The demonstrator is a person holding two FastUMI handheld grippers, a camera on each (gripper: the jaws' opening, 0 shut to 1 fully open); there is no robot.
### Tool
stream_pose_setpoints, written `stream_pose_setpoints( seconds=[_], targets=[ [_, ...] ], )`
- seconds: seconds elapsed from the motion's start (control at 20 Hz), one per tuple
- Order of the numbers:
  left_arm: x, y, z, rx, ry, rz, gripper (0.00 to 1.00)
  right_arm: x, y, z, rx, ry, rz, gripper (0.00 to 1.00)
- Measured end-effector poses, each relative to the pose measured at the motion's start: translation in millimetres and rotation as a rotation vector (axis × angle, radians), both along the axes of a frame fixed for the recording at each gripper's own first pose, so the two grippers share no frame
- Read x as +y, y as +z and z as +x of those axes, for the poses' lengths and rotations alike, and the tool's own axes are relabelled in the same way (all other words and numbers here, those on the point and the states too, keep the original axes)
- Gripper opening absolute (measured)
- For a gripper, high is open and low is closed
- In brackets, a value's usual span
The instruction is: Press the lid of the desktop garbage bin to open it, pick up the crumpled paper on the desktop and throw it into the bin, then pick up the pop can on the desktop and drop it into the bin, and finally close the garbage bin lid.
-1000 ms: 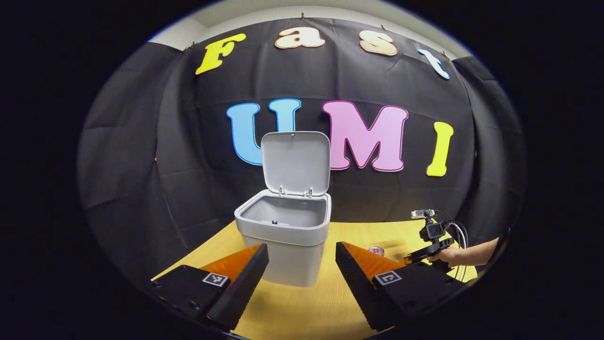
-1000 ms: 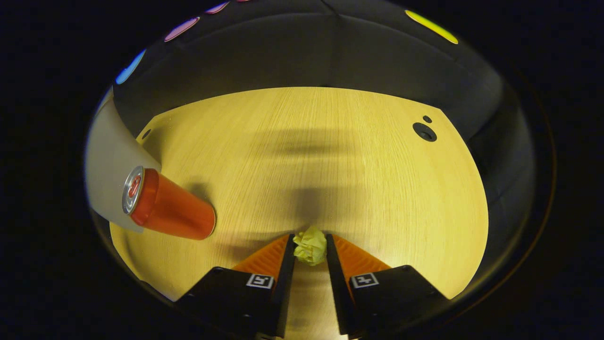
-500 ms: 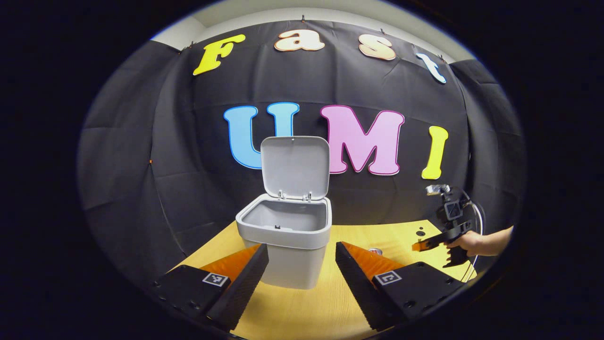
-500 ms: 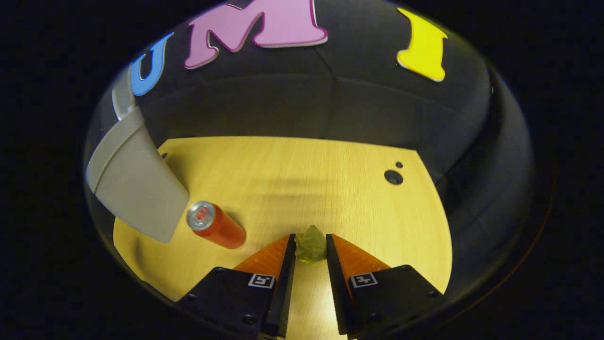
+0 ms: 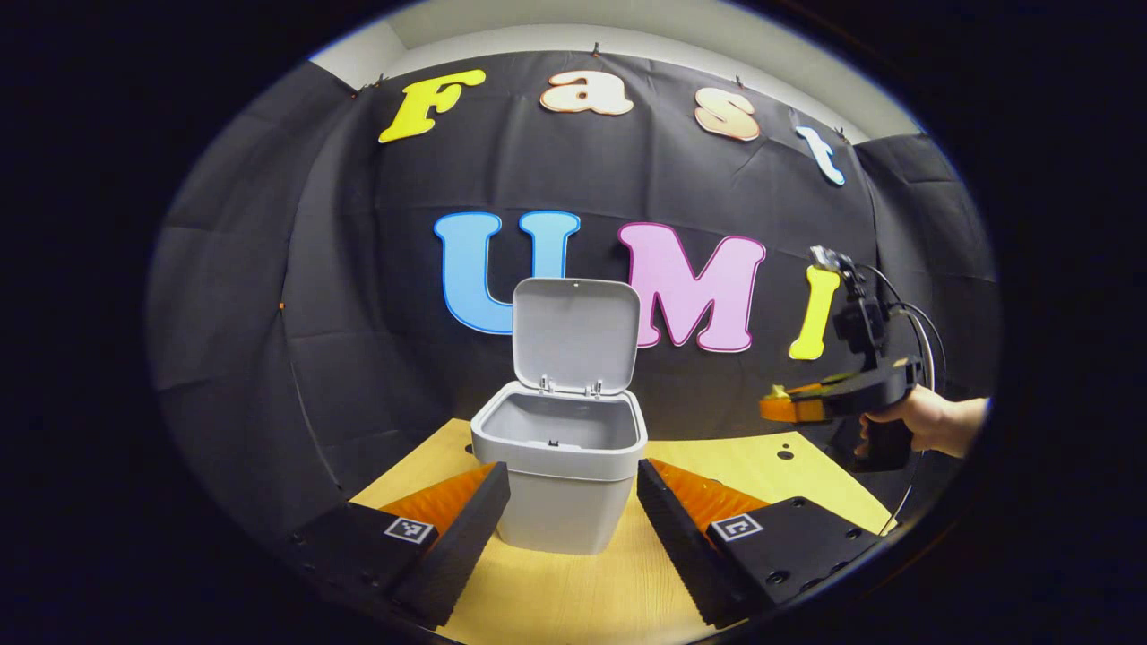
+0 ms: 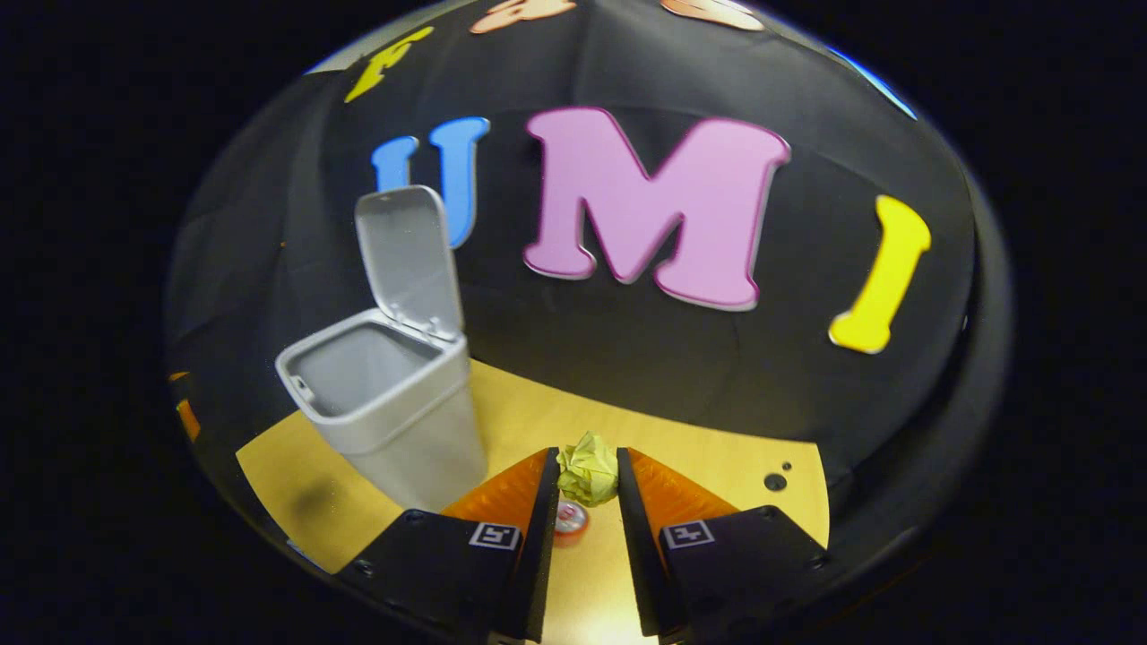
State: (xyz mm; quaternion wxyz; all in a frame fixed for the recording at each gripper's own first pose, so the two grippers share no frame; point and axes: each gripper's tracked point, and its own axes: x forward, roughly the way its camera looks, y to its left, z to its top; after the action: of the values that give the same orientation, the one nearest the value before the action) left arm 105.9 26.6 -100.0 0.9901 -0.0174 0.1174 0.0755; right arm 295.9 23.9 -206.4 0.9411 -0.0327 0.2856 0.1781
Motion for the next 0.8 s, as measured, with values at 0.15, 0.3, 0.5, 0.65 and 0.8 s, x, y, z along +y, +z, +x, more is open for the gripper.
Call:
stream_pose_setpoints(
  seconds=[0.15,0.3,0.5,0.65,0.8],
  targets=[
    [15,3,-14,0.004,0.004,0.009,0.96,72,27,9,-0.045,0.087,0.075,0.42],
    [29,12,-30,0.002,0.03,0.012,0.96,127,40,9,-0.068,0.155,0.121,0.42],
    [46,14,-52,0.008,0.073,0.026,0.96,182,15,3,-0.031,0.224,0.11,0.42],
    [55,10,-66,0.027,0.098,0.031,0.96,199,0,3,-0.011,0.215,0.121,0.44],
    [59,5,-71,0.046,0.111,0.03,0.96,201,-11,3,0.004,0.214,0.12,0.47]
  ],
)
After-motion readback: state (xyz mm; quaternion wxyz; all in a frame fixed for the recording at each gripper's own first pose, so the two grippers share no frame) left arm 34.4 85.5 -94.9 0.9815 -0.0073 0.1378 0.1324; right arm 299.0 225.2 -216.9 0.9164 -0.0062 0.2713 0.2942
